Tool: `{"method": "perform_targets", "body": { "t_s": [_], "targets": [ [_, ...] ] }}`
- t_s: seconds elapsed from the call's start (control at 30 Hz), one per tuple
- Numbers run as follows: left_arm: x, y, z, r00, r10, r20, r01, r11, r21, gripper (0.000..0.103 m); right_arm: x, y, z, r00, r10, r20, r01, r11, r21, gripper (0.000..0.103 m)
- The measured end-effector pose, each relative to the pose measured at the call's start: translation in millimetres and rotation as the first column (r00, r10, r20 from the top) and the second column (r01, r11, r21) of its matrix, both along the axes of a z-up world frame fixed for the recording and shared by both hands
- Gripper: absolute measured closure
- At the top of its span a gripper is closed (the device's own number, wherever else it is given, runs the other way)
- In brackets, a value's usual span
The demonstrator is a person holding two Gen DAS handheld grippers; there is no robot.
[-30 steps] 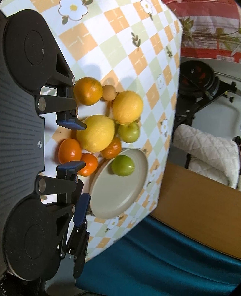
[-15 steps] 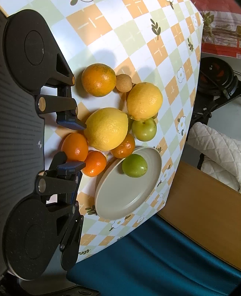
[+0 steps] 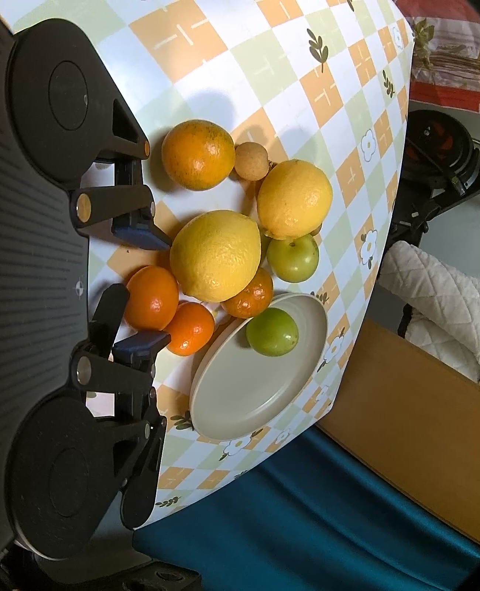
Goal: Organize fruits
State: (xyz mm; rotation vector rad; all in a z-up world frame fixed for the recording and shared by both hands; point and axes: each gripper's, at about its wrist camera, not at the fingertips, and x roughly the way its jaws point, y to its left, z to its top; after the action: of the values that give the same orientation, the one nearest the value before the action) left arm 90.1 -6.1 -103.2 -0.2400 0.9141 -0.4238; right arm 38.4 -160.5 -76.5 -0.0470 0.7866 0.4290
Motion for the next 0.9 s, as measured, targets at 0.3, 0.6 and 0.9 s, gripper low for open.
{"method": "perform_targets", "body": {
  "t_s": [0.3, 0.6, 0.9],
  "targets": [
    [0.3, -7.4, -8.5, 0.999, -0.030, -0.014, 0.030, 1.000, 0.008, 0.053, -0.4, -0.1, -1.4, 1.000, -0.005, 0.003, 0.005, 1.000, 0.010, 0.070],
    [-1.9, -6.6, -7.5, 1.000, -0.002, -0.025, 0.002, 1.000, 0.008, 0.052, -3.9, -0.3, -0.3, 1.000, 0.004, 0.011, -0.005, 1.000, 0.020, 0.071],
    [-2.5, -9.2, -6.9, 1.000, 0.007, -0.016, -0.006, 1.000, 0.024, 0.050, -6.1, -1.7, -0.4, 1.000, 0.004, 0.013, -0.004, 1.000, 0.025, 0.071]
  ]
}}
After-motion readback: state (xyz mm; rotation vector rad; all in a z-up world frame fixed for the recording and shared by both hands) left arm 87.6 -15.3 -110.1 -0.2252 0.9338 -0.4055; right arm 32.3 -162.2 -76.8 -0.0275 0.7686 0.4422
